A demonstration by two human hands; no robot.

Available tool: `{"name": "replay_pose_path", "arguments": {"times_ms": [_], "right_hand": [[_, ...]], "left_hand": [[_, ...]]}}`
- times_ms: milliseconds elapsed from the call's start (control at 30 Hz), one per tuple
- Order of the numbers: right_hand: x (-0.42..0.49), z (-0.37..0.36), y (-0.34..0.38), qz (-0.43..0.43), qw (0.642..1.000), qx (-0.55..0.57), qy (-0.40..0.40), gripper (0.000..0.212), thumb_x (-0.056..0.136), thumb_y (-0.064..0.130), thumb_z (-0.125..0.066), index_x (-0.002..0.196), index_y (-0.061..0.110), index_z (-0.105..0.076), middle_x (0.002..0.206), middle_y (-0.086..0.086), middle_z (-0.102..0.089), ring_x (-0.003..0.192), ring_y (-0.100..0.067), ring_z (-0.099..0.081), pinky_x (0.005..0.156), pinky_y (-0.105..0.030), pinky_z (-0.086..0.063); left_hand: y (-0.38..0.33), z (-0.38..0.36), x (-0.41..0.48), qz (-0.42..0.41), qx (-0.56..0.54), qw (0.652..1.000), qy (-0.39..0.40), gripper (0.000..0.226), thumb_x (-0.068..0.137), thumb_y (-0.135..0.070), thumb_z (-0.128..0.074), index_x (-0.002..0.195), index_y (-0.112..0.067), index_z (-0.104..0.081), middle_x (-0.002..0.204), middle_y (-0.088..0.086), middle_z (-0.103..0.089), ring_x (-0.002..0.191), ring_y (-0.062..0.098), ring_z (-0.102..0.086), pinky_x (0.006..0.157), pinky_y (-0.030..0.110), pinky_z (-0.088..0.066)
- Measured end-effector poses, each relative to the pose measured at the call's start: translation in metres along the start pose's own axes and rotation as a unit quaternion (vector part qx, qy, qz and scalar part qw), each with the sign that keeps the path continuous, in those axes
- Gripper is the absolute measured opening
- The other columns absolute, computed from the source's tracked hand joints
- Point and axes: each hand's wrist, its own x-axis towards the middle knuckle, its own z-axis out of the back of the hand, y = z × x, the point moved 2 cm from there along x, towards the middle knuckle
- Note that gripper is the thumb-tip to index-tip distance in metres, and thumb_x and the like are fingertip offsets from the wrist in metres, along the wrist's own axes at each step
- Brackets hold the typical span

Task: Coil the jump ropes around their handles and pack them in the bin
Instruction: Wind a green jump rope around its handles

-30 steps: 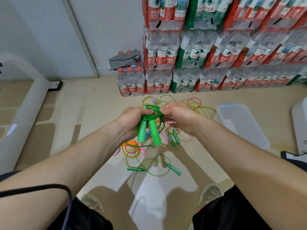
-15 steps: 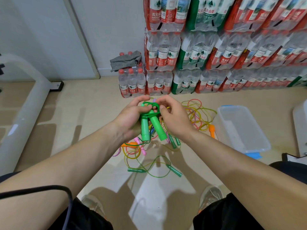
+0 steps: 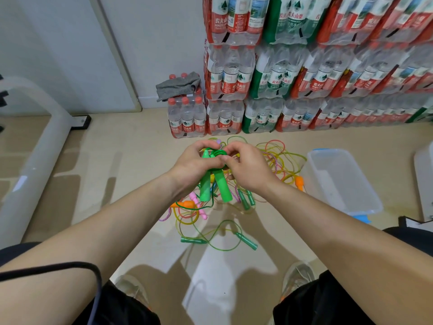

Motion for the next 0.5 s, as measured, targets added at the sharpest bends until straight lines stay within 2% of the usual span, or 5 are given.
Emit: {"name": "replay_pose_path", "arguments": {"times_ms": [100,267,333,433,500], "right_hand": [[0.0,0.003,-0.001,-0.022,1.0,0.021,0.009,0.007,0.096,0.016,-0.067,0.094,0.01,-0.067,0.093,-0.009,-0.069,0.074,-0.025,-0.071,0.064,-0.044,-0.062],[0.001,0.006,-0.003,-0.067,0.993,0.082,0.048,0.013,0.091,0.012,-0.072,0.098,0.0,-0.07,0.093,-0.021,-0.072,0.073,-0.025,-0.073,0.07,-0.044,-0.063],[0.002,0.007,-0.005,-0.087,0.987,0.115,0.072,0.014,0.092,0.009,-0.071,0.1,-0.002,-0.069,0.088,-0.019,-0.072,0.074,-0.018,-0.071,0.074,-0.045,-0.064],[0.001,0.008,-0.004,-0.098,0.982,0.129,0.096,0.005,0.094,0.009,-0.069,0.093,0.004,-0.069,0.077,-0.007,-0.07,0.075,-0.015,-0.068,0.075,-0.046,-0.063],[0.0,0.007,-0.004,-0.105,0.982,0.116,0.105,0.007,0.095,0.013,-0.069,0.091,0.007,-0.069,0.08,-0.011,-0.07,0.077,-0.017,-0.066,0.07,-0.045,-0.063]], "left_hand": [[0.001,-0.001,0.001,-0.04,0.101,0.994,-0.002,0.048,0.076,0.01,-0.078,0.115,-0.006,-0.055,0.091,0.005,-0.063,0.072,0.01,-0.064,0.074,0.025,-0.057],[0.008,0.004,0.006,-0.06,0.167,0.984,0.007,0.041,0.081,-0.002,-0.08,0.111,-0.011,-0.054,0.099,0.006,-0.063,0.086,0.017,-0.064,0.084,0.034,-0.056],[0.01,0.006,0.008,-0.066,0.197,0.978,0.016,0.041,0.082,-0.003,-0.079,0.113,-0.011,-0.054,0.096,0.005,-0.064,0.087,0.019,-0.064,0.085,0.035,-0.055],[0.011,0.009,0.011,-0.091,0.268,0.959,0.01,0.039,0.082,-0.01,-0.081,0.111,-0.017,-0.056,0.096,-0.002,-0.063,0.09,0.017,-0.061,0.087,0.035,-0.051],[0.011,0.01,0.011,-0.108,0.323,0.94,0.002,0.038,0.081,-0.016,-0.081,0.108,-0.022,-0.055,0.097,-0.005,-0.063,0.089,0.015,-0.059,0.085,0.032,-0.048]]}}
